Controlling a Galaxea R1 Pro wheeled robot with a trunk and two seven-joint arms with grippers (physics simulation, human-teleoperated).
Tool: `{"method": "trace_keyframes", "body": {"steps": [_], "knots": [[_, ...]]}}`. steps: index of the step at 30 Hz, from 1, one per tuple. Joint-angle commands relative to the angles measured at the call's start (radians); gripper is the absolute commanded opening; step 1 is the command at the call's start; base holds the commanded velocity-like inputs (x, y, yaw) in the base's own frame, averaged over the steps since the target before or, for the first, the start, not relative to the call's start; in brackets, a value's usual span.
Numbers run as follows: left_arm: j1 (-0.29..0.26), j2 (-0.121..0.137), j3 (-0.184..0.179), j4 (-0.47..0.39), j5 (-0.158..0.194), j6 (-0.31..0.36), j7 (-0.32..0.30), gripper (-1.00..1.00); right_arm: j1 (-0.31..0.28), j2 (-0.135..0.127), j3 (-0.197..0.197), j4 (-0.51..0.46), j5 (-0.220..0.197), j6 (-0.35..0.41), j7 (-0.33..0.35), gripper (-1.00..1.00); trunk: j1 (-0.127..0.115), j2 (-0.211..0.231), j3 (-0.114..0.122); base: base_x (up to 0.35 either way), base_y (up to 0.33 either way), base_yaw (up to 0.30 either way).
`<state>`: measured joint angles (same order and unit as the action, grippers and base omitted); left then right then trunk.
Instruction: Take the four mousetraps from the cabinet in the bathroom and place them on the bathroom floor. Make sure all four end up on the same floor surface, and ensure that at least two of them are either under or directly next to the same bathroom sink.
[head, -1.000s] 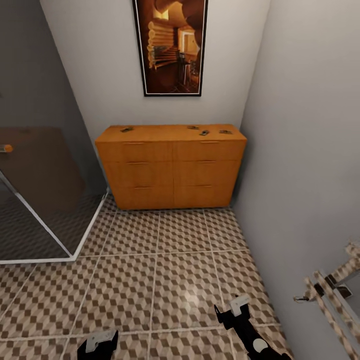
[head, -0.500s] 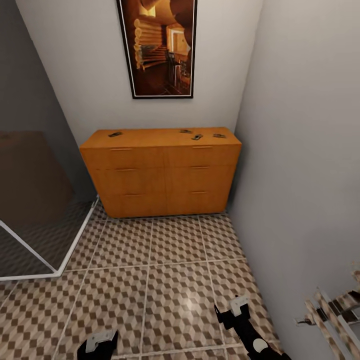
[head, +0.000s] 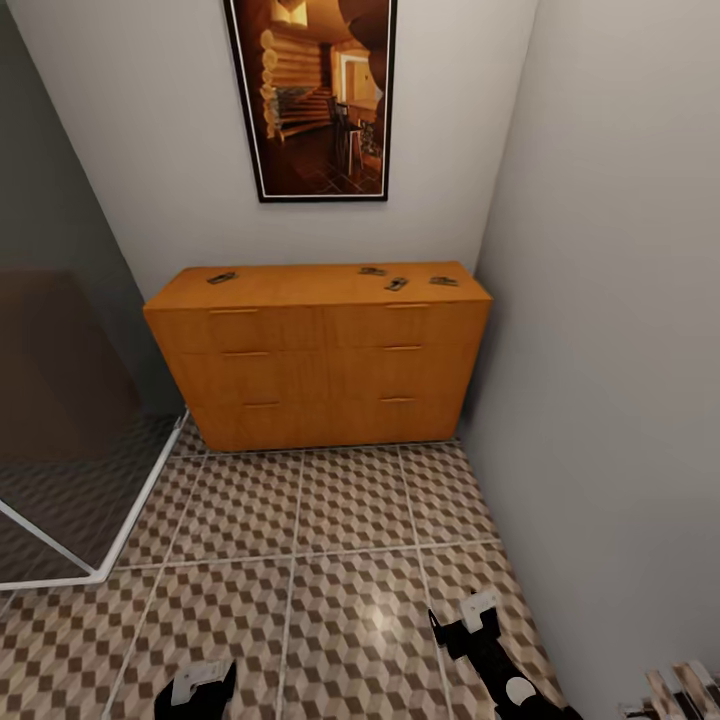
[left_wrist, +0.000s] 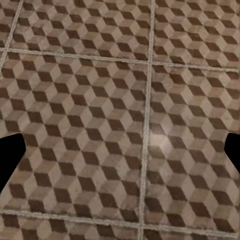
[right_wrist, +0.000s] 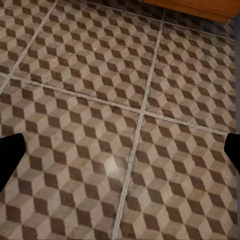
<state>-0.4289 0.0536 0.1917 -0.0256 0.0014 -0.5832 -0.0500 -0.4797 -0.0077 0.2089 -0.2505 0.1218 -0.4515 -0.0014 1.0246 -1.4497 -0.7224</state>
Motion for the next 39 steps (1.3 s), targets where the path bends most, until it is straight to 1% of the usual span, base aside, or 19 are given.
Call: {"method": "trace_keyframes", "body": {"steps": [1,17,39], "knots": [[-0.001,0.0,0.006,0.001,0.0,-0.003,-0.005,1.0,0.0,0.0,-0.003,0.0,0.01,-0.003,0.0,1.0,0.0,0.0,-0.001,0.264,0.0,0.0],[-0.001,0.0,0.006,0.001,0.0,-0.003,-0.005,1.0,0.0,0.0,-0.003,0.0,0.01,-0.003,0.0,1.0,0.0,0.0,-0.001,0.253,0.0,0.0],[-0.001,0.0,0.006,0.001,0.0,-0.003,-0.005,1.0,0.0,-0.001,-0.003,0.0,0.01,-0.003,0.0,1.0,0.0,0.0,-0.001,0.005,0.0,0.0]]}}
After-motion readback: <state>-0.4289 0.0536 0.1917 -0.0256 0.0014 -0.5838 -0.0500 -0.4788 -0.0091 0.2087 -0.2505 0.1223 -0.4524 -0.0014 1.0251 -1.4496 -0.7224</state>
